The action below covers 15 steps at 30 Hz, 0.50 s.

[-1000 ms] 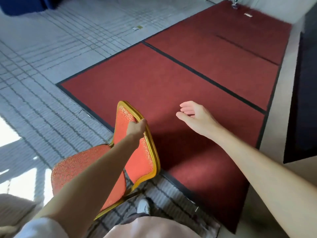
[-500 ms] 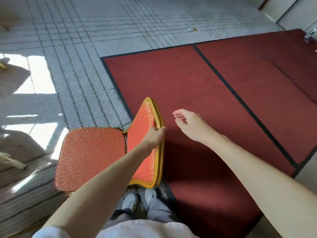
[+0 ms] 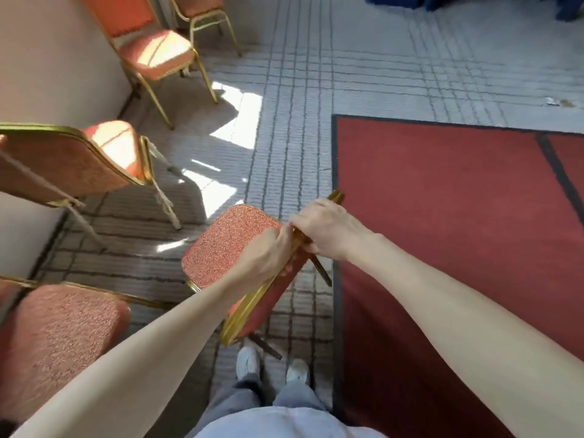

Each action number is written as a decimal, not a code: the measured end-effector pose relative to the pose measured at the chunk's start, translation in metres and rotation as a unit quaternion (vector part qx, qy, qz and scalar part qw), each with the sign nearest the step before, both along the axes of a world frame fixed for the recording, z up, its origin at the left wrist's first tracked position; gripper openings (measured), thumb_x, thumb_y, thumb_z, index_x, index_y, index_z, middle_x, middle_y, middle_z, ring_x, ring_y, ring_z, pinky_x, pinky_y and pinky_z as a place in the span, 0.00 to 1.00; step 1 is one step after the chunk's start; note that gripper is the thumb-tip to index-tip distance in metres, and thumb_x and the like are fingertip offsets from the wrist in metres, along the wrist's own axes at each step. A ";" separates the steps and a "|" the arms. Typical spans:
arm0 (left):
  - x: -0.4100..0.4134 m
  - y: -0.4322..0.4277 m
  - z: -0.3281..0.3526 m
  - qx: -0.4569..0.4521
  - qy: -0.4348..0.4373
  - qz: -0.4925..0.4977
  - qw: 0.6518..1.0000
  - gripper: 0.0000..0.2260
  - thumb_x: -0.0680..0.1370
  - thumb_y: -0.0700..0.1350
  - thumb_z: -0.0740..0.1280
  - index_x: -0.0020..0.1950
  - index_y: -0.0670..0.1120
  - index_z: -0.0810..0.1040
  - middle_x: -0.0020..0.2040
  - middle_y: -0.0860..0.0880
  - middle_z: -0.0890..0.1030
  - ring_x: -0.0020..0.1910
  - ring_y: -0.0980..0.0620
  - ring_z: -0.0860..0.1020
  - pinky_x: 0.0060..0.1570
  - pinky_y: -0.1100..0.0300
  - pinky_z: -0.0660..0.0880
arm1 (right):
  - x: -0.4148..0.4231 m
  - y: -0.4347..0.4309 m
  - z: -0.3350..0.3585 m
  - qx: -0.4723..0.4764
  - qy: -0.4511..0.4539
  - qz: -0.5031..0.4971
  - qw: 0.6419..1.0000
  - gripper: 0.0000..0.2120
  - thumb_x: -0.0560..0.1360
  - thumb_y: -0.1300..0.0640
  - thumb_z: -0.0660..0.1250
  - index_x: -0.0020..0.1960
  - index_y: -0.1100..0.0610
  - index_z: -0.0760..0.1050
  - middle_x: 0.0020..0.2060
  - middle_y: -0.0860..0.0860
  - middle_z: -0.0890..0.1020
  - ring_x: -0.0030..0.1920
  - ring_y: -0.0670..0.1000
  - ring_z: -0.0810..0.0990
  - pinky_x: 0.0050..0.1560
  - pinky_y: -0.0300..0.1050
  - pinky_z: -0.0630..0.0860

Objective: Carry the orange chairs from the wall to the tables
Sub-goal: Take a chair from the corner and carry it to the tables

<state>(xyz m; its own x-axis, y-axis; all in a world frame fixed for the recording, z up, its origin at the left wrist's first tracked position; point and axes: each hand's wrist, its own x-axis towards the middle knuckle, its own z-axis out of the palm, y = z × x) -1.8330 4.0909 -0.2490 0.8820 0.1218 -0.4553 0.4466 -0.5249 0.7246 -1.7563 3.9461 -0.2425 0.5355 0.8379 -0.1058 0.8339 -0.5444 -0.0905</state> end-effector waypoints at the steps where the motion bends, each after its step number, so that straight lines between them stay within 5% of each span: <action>1: -0.003 0.013 0.004 0.037 -0.015 0.017 0.999 0.29 0.83 0.56 0.47 0.40 0.40 0.80 0.32 0.45 0.83 0.33 0.48 0.83 0.43 0.52 0.80 | 0.001 0.015 0.006 0.020 0.019 -0.002 1.000 0.14 0.69 0.56 0.72 0.52 0.55 0.74 0.45 0.51 0.81 0.49 0.55 0.80 0.52 0.51 0.75; 5: -0.010 0.067 0.023 0.173 -0.059 0.107 0.977 0.17 0.83 0.47 0.51 0.42 0.41 0.72 0.45 0.37 0.80 0.45 0.35 0.79 0.48 0.43 0.76 | 0.004 0.080 0.024 0.089 0.015 0.034 0.995 0.13 0.71 0.51 0.70 0.54 0.51 0.73 0.44 0.47 0.80 0.45 0.52 0.80 0.41 0.50 0.77; 8: -0.014 0.111 0.030 0.254 -0.057 0.163 0.952 0.21 0.82 0.54 0.53 0.36 0.44 0.74 0.38 0.43 0.81 0.38 0.41 0.79 0.39 0.53 0.72 | -0.001 0.126 0.034 0.088 -0.002 0.069 0.994 0.12 0.71 0.51 0.68 0.53 0.51 0.73 0.42 0.48 0.80 0.43 0.53 0.78 0.37 0.47 0.73; 15: -0.001 0.171 0.031 0.286 -0.130 0.146 0.938 0.23 0.81 0.51 0.55 0.28 0.41 0.69 0.28 0.47 0.75 0.29 0.48 0.73 0.32 0.53 0.62 | 0.000 0.189 0.025 0.121 0.086 0.005 0.989 0.09 0.68 0.53 0.66 0.47 0.51 0.71 0.36 0.47 0.78 0.39 0.54 0.78 0.40 0.50 0.77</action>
